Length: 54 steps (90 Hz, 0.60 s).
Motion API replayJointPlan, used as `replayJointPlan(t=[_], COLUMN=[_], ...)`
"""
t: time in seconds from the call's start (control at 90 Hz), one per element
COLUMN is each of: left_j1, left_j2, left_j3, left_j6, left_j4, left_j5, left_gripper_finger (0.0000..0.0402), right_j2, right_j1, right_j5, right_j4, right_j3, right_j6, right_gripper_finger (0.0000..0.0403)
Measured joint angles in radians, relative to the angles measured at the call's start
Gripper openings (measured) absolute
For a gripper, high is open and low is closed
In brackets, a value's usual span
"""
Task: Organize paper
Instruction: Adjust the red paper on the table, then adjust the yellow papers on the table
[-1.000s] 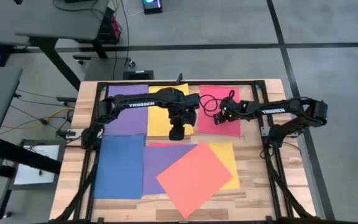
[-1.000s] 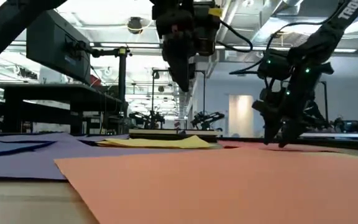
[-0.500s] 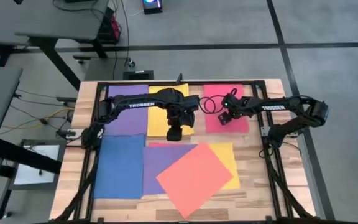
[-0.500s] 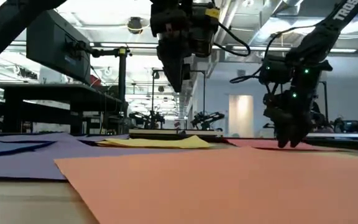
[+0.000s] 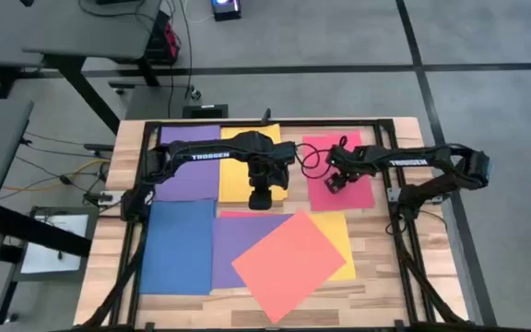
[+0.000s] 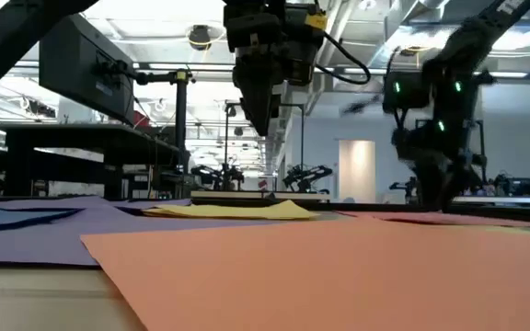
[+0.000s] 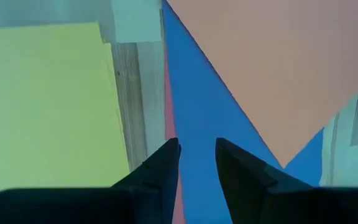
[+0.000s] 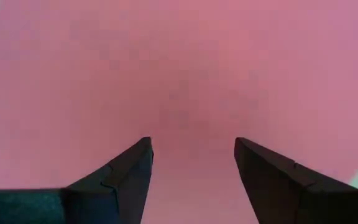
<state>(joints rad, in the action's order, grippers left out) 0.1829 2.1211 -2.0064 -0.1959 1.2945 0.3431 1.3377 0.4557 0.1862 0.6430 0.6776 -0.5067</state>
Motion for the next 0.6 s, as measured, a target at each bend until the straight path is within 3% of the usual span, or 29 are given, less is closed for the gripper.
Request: replayJointPlan(t=[0.133, 0.3, 0.389, 0.533, 0.6], left_j1=[0.000, 0.007, 0.018, 0.045, 0.056], left_j2=[-0.048, -0.133, -0.201, -0.338, -0.417], left_j3=[0.000, -0.001, 0.000, 0.093, 0.168], left_j6=[0.028, 0.056, 0.068, 0.105, 0.136], left_j4=[-0.006, -0.011, -0.026, -0.081, -0.111], left_j5=[-0.017, -0.078, -0.093, -0.147, -0.171], left_gripper_finger=[0.0091, 0.0091, 0.0091, 0.0091, 0.0091], right_j2=[-0.068, -0.064, 0.022, 0.192, 0.254], right_j1=[-0.029, -0.083, -0.114, -0.145, -0.151], right_j5=[-0.008, -0.126, -0.162, -0.168, -0.165], right_j4=[0.010, -0.223, -0.352, -0.506, -0.553], right_j3=[0.062, 0.088, 0.088, 0.088, 0.099], right_j6=[-0.053, -0.055, -0.046, 0.024, 0.065], right_gripper_finger=[0.0218, 0.0203, 0.0155, 0.0029, 0.0012])
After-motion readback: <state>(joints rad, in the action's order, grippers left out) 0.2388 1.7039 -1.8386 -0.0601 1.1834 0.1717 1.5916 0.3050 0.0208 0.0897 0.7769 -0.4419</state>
